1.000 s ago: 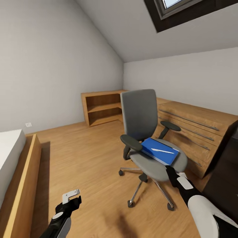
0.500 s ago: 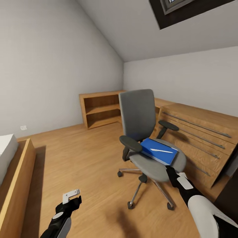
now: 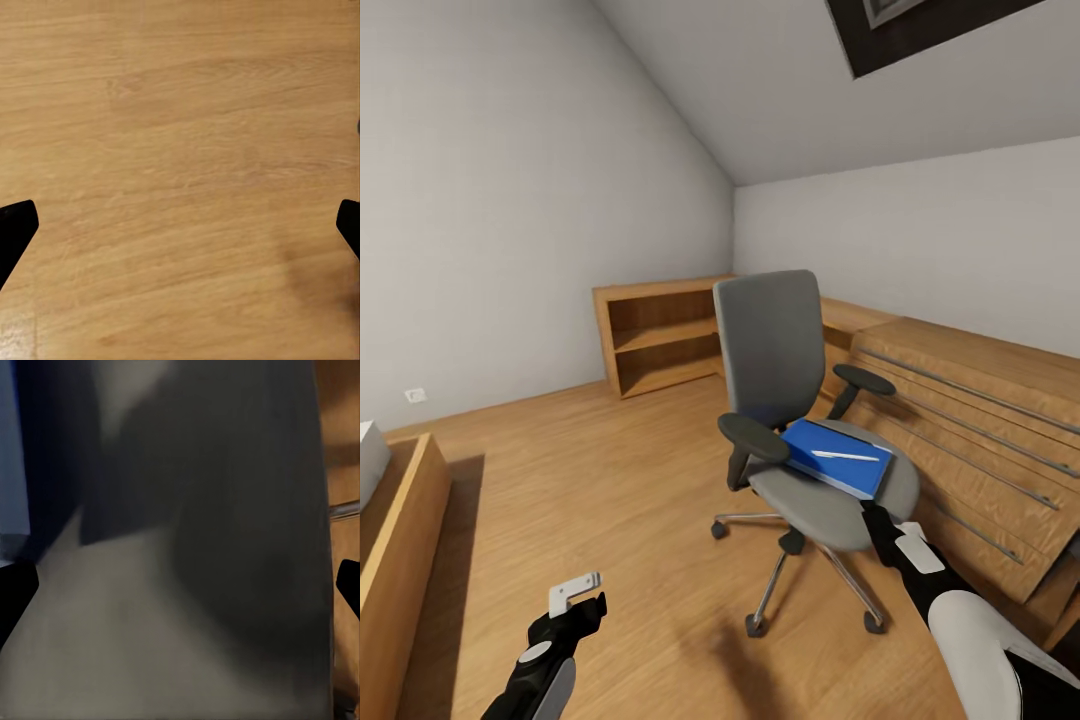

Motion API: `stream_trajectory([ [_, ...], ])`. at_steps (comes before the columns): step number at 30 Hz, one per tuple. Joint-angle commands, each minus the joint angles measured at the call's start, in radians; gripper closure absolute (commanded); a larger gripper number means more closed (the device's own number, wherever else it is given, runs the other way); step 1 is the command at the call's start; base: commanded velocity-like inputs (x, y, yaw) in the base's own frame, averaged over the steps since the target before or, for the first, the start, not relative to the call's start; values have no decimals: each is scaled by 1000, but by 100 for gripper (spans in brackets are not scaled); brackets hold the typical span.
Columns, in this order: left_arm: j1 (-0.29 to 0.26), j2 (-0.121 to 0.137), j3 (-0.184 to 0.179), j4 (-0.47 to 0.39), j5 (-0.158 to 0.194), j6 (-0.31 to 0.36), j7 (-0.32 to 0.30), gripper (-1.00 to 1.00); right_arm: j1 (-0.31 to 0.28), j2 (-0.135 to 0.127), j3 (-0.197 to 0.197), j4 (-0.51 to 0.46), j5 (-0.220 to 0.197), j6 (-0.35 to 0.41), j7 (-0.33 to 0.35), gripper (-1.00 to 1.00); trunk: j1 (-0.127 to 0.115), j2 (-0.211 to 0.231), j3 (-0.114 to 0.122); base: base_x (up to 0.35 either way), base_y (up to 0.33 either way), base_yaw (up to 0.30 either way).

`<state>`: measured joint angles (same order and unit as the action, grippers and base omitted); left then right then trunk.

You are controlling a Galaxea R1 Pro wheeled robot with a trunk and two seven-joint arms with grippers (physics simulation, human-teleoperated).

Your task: In the bedroom, organize the workspace by keeping the computer under the desk, ensuring the monitor is on the desk, placing the keyboard on the desk next to the monitor, placing the mouse on the desk next to the keyboard, moving the folder from the swivel chair onto the desk next to the mouse, stacking the notebook on top of the folder with the pen on top of the notebook, and positioning the swivel chair next to the desk.

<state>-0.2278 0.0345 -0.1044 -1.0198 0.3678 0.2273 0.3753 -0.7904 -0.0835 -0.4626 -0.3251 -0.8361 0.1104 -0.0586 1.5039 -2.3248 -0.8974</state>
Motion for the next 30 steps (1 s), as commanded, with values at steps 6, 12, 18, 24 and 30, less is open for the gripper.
stream_trajectory([
  [6,-1,2,-5,-1,8,3,10,-100,0,-1,1,12,-9,5,-6,-100,0,0,-1,33,0,0],
  [12,0,2,-5,-1,8,3,10,-100,0,0,1,12,-9,5,-6,-100,0,0,-1,-197,0,0],
  [18,-1,2,-5,-1,8,3,10,-100,0,0,1,12,-9,5,-6,-100,0,0,-1,-83,0,0],
  [24,-1,2,-5,0,8,3,10,-100,0,0,2,11,-7,5,-6,-100,0,0,-1,-198,0,0],
  [30,-1,2,-5,0,8,3,10,-100,0,7,4,9,-6,6,-4,-100,0,0,-1,-31,0,0],
])
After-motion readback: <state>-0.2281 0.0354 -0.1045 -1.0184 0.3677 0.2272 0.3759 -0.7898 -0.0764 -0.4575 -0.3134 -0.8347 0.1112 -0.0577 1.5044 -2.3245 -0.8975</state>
